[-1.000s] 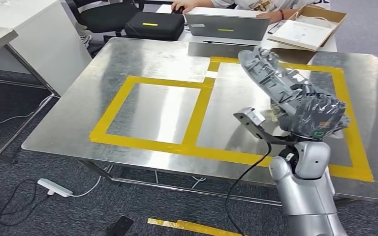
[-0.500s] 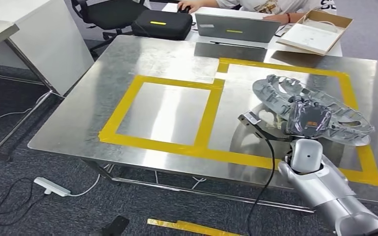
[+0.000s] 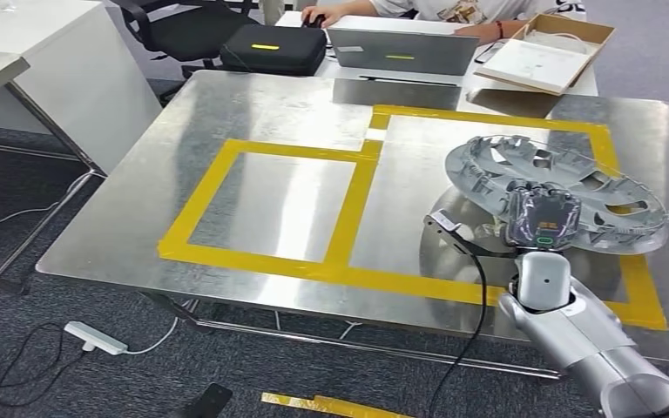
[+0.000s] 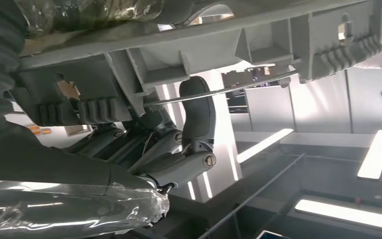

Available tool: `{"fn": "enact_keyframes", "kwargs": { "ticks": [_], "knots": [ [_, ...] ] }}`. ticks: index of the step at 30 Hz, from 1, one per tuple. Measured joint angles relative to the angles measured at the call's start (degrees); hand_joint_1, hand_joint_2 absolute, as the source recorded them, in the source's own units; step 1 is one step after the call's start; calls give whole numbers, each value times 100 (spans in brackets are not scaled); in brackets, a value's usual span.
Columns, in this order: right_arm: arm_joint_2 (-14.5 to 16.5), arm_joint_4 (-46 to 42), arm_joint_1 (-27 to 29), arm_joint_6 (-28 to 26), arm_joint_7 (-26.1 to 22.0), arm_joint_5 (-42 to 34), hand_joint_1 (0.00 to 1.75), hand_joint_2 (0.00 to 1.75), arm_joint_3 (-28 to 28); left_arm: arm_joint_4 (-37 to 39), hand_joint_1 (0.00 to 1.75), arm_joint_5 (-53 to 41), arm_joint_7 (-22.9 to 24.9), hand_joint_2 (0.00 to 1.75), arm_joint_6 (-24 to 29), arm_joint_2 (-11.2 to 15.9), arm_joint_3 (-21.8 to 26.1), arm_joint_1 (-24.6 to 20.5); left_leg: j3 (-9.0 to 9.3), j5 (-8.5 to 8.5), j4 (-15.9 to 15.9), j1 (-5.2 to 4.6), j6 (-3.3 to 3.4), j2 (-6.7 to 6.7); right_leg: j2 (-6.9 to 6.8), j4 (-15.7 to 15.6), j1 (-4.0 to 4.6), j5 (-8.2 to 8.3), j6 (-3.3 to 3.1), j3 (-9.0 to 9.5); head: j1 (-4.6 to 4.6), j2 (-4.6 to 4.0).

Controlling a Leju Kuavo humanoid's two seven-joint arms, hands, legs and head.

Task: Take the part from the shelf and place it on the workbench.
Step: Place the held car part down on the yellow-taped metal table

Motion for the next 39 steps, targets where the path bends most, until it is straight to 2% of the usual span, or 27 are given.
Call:
{"fn": "enact_keyframes", "kwargs": {
  "ticks": [1,2,3,4,6,7,8,9,11,12,13,15,17,18,19,21,22,24,26,28,29,32,33,34,35,37,39],
  "knots": [
    [-1,10,2,0,0,0,175,175,7,1,0,0,0,0,-1,0,1,6,-185,-153,377,8,-14,2,-1,2,2,-4,-9,1,-4,0],
    [-1,20,5,0,0,0,174,175,13,1,0,1,0,0,-1,1,1,13,-324,-223,645,12,-19,2,0,3,3,-6,-13,2,-3,0],
    [-1,27,8,3,0,0,173,175,20,1,0,3,0,0,0,2,2,17,-383,-186,733,12,-14,2,2,6,4,-10,-14,5,-5,0],
    [-1,31,11,8,-2,0,171,175,28,0,0,7,0,0,0,2,2,18,-342,-45,612,11,0,2,6,9,5,-15,-13,10,-4,0],
    [-1,42,13,28,-46,0,169,175,54,-1,0,19,0,0,3,5,2,15,-36,372,-80,2,56,2,12,14,9,-30,3,29,-3,0],
    [-1,57,14,34,-96,0,168,175,69,0,0,26,-1,0,5,7,2,14,126,510,-428,-7,85,2,17,21,20,-40,19,30,-1,0],
    [-1,80,19,35,-160,0,156,175,83,0,0,36,-2,0,8,8,2,11,236,576,-672,-16,107,4,19,24,28,-44,42,25,0,0],
    [0,106,30,30,-225,0,121,175,94,0,0,47,-3,0,11,11,2,12,281,572,-782,-27,122,5,21,23,35,-44,67,16,3,0],
    [1,149,60,14,-330,1,36,175,106,0,0,64,-6,0,16,14,3,18,291,563,-831,-27,155,7,19,14,31,-42,129,-1,3,0],
    [2,159,77,9,-376,3,6,131,110,0,0,68,-7,0,21,14,3,20,299,574,-851,-18,182,7,15,45,24,-76,159,-23,7,0],
    [3,163,91,5,-427,4,0,87,111,0,0,70,-8,0,28,14,3,17,310,585,-870,-7,213,8,12,162,20,-162,185,-80,20,0],
    [5,142,151,3,-556,7,0,0,88,-1,0,70,-9,0,41,11,2,10,324,591,-886,6,255,7,7,763,14,-485,218,-361,49,0],
    [22,36,299,2,-855,7,0,0,3,-1,0,74,-9,0,56,10,3,24,328,585,-883,5,269,0,7,1492,13,-757,239,-714,62,0],
    [57,-85,431,2,-1159,7,0,0,-98,-1,0,75,-9,0,67,10,4,34,334,579,-881,5,271,-7,6,1644,12,-758,246,-797,67,0],
    [116,-252,592,1,-1574,5,0,0,-265,-1,0,77,-9,0,80,10,4,43,347,570,-880,6,267,-17,5,1556,11,-644,246,-765,76,0],
    [312,-645,921,-4,-2549,-56,0,0,-723,-1,0,76,-9,0,95,6,4,52,389,538,-876,8,235,-33,-6,841,5,-256,234,-426,89,0],
    [422,-824,1048,-10,-3008,-119,0,0,-946,-1,0,76,-9,0,97,5,3,48,400,518,-866,-6,206,-36,-13,455,9,-123,226,-219,92,0],
    [614,-1131,1260,-27,-3765,-299,0,0,-1274,0,0,75,-8,0,96,7,2,31,401,499,-847,-31,153,-35,-17,70,20,-65,186,5,85,0],
    [752,-1397,1473,-38,-4307,-472,0,0,-1505,0,0,75,-4,0,90,12,2,20,401,490,-839,-32,103,-36,-12,56,30,-86,112,37,82,0],
    [849,-1621,1639,-41,-4664,-611,0,0,-1644,-1,0,78,-1,0,87,18,2,17,373,376,-723,-18,41,-26,-12,41,18,-83,30,56,70,0],
    [876,-1703,1698,-42,-4773,-660,0,0,-1672,-1,0,81,0,0,87,21,2,12,294,240,-524,-11,10,-20,-13,30,8,-78,-8,67,61,0],
    [906,-1816,1859,-43,-4881,-728,0,0,-1681,-1,0,101,4,0,87,25,2,7,-189,-273,533,7,-37,-9,-13,30,14,-82,-53,71,45,0],
    [907,-1833,1905,-42,-4888,-735,0,0,-1680,-1,0,109,5,0,87,25,2,13,-292,-315,743,8,-37,-7,-12,31,18,-83,-54,71,44,0],
    [907,-1848,1939,-39,-4894,-741,0,0,-1680,0,0,117,7,0,87,25,2,18,-296,-241,747,8,-28,-7,-9,31,22,-83,-53,72,43,0],
    [907,-1866,1960,-37,-4901,-746,0,0,-1679,0,0,123,7,0,87,27,2,19,-189,-67,523,7,-7,-6,-5,31,26,-83,-52,78,43,0],
    [907,-1902,1976,-33,-4913,-753,0,0,-1679,0,0,128,7,0,87,39,2,8,195,315,-250,-9,64,-5,1,36,43,-87,-38,89,45,0],
    [907,-1926,1981,-32,-4918,-757,0,0,-1679,-1,0,129,7,0,87,49,2,-3,439,452,-756,-31,120,-2,3,42,59,-86,10,80,51,0]
  ]
}}
